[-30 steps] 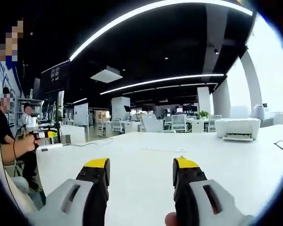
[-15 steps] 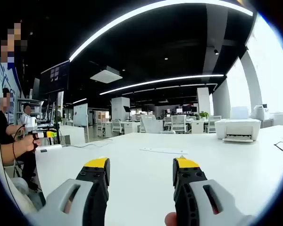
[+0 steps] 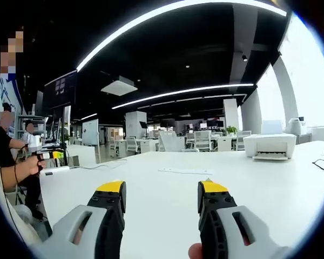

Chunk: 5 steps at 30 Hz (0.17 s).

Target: Pick up the power strip scattered on the table, fix it on the side mounting bracket of the table, and press the switch

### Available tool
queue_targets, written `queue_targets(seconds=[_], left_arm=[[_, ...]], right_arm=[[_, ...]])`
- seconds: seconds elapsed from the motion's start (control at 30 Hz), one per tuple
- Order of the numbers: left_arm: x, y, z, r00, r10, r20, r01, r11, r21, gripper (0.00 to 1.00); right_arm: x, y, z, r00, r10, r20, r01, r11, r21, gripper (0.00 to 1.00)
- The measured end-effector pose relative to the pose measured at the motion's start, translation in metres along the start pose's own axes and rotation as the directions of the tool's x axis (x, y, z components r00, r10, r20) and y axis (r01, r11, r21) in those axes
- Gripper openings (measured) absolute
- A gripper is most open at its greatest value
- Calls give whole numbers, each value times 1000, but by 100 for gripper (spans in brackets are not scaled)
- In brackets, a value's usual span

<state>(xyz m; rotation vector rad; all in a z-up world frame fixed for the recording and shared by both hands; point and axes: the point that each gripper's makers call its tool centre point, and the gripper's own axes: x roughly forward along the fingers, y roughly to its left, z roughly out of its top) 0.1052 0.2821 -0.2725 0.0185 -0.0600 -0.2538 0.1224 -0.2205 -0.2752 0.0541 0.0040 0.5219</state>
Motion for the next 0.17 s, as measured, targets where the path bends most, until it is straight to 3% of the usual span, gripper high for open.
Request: queue_targets(seconds=[0.17], left_arm=[[0,4,0,1000,8,-6,-8,1000,6,49]], right_arm=[[2,-1,-5,1000,0,-5,0,1000,11,50]])
